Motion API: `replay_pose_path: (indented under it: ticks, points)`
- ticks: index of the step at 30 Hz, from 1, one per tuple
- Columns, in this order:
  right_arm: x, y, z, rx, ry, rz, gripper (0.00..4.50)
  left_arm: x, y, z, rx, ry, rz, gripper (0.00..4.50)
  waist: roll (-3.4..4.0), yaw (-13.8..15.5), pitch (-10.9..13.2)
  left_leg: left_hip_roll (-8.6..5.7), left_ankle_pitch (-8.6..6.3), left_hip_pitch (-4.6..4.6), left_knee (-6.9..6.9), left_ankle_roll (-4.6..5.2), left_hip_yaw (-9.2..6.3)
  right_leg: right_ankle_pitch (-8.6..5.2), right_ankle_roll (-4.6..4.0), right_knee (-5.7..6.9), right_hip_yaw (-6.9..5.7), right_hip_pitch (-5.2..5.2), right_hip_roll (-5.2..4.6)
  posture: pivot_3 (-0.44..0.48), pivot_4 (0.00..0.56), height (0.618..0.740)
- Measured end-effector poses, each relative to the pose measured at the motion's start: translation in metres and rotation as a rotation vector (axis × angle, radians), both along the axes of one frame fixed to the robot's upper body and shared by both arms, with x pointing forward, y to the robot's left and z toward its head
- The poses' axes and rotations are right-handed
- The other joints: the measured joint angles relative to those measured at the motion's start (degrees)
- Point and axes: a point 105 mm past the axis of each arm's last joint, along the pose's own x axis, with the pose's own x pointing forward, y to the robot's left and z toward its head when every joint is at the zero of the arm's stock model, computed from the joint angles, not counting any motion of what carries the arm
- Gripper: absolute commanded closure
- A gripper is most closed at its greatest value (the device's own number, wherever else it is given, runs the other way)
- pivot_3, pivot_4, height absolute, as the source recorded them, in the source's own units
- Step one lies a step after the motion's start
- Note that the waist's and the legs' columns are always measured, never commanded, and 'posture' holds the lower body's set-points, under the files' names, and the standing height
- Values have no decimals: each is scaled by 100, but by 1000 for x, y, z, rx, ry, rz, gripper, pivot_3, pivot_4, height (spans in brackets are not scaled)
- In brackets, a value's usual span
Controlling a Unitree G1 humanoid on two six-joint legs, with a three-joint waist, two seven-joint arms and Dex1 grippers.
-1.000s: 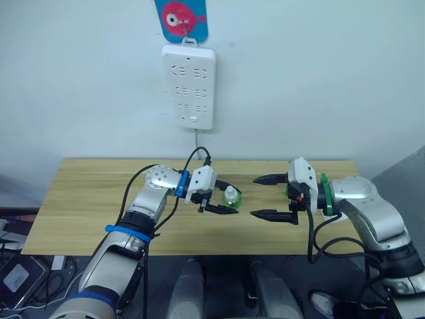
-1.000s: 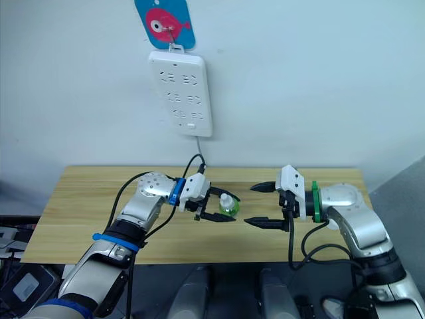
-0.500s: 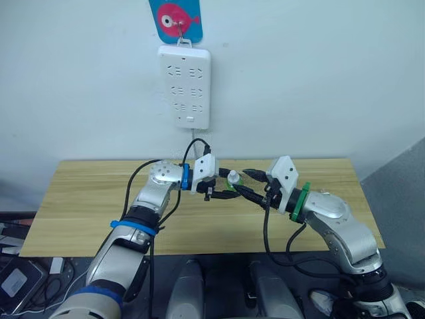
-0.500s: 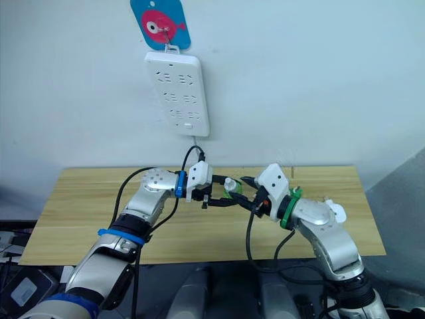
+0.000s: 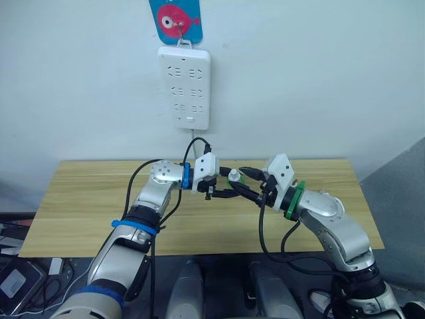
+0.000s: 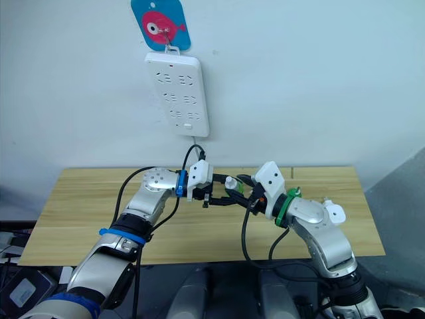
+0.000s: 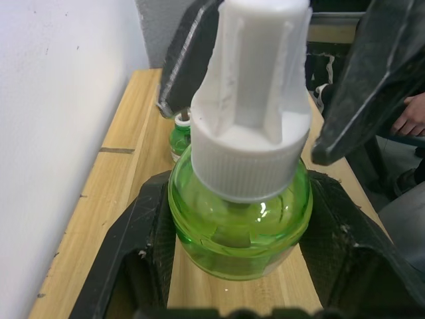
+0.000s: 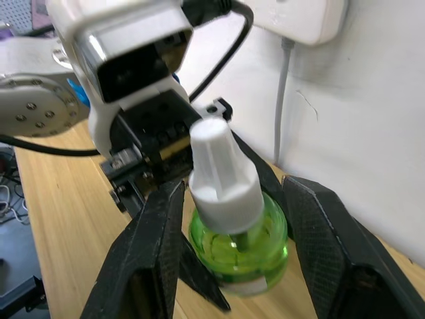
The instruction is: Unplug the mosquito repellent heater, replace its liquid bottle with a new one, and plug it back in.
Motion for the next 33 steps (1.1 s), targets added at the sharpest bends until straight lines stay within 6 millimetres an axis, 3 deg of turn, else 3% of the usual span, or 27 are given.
replay_pose_path:
  ticks: [2,8,17,23,28,33]
  points:
    - [0,0,-1,-1,2,1,2074,0,0,0,0,0,-1,2256,-6,3,-17,0,0,0,-1,0,0,0,-1,0,-1,0,0,180,183,740]
    - [0,1,-3,-16,-2,11,3438,-1,-1,-1,-1,3,-4,2256,-14,2,-53,0,0,0,0,0,0,0,0,0,0,0,0,181,184,740]
    - [-1,1,-2,-36,-3,65,3437,-4,0,-2,-4,10,-15,2256,-18,5,-58,0,1,0,0,1,1,1,0,0,1,0,0,197,194,740]
    - [-3,6,13,-152,-1,430,3437,-25,5,2,-23,4,-102,2256,-19,-10,-59,7,4,18,-8,7,2,4,-3,2,-1,6,6,278,200,740]
    - [-17,23,8,-256,0,827,3437,-60,19,-5,6,28,-194,2256,-19,67,-59,19,6,32,-29,11,-8,9,-19,8,-13,7,8,363,199,740]
    - [-20,30,2,-268,-5,928,3437,-69,23,-9,38,39,-200,2256,-19,331,-59,14,6,30,-24,10,-4,5,-14,5,-11,8,9,366,210,740]
